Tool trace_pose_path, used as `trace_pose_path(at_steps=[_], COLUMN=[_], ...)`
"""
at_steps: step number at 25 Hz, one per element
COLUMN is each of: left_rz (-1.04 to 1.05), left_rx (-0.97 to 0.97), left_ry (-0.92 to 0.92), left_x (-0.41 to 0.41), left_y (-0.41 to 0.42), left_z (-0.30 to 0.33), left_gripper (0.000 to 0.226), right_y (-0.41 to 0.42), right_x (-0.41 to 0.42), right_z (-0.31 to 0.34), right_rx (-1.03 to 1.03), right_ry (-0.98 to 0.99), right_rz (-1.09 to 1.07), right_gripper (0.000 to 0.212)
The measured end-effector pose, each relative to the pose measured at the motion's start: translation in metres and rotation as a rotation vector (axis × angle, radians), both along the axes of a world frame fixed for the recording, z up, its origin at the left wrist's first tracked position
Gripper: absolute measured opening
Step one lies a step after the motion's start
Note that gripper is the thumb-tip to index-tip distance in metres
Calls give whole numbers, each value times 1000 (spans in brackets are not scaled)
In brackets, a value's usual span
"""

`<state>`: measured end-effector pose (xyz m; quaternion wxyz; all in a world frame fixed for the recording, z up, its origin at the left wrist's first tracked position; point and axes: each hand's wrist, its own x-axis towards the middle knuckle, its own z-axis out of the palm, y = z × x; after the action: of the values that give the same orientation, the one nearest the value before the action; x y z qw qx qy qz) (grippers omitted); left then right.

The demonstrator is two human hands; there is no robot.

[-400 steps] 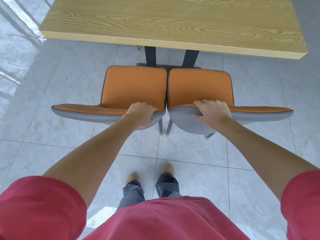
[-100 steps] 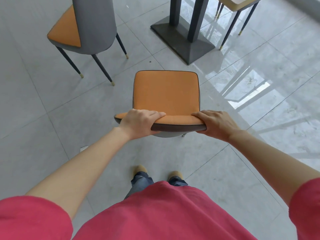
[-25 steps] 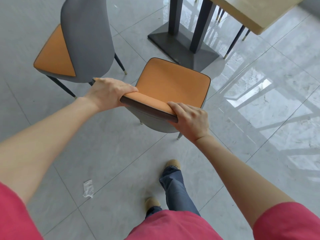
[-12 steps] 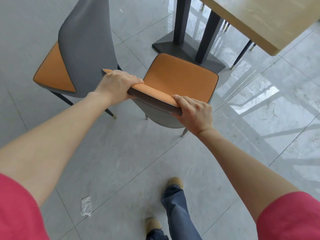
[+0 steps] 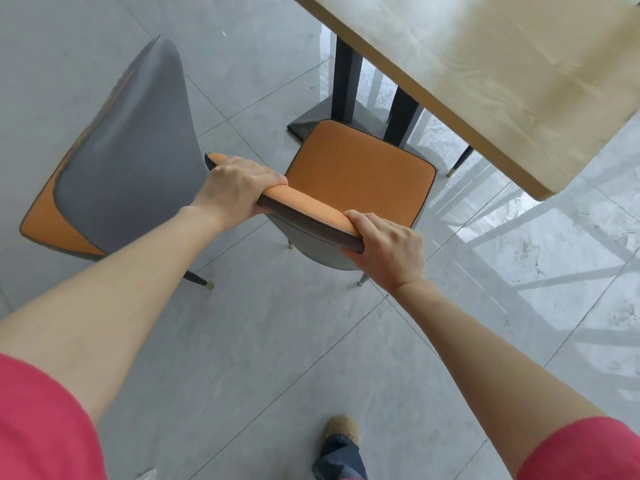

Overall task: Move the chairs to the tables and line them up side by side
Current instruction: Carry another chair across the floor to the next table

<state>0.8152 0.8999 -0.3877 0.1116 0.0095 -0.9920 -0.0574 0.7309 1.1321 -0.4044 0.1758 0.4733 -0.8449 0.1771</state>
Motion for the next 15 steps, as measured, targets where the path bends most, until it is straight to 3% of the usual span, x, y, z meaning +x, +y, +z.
trace_pose_path(at_steps=[8, 15], left_rz=[-247, -458], left_rx=[-45, 29], left_ry=[68, 10], left_x=[-27, -29], left_y=[-29, -55], left_z=[1, 3], left_gripper=[32, 26], right_y=[-15, -38], right_x=[-11, 21], right_z=[2, 11], right_rx=[20, 68], right_ry=[-35, -172], right_rz=[-69, -334], right_gripper=[28, 40])
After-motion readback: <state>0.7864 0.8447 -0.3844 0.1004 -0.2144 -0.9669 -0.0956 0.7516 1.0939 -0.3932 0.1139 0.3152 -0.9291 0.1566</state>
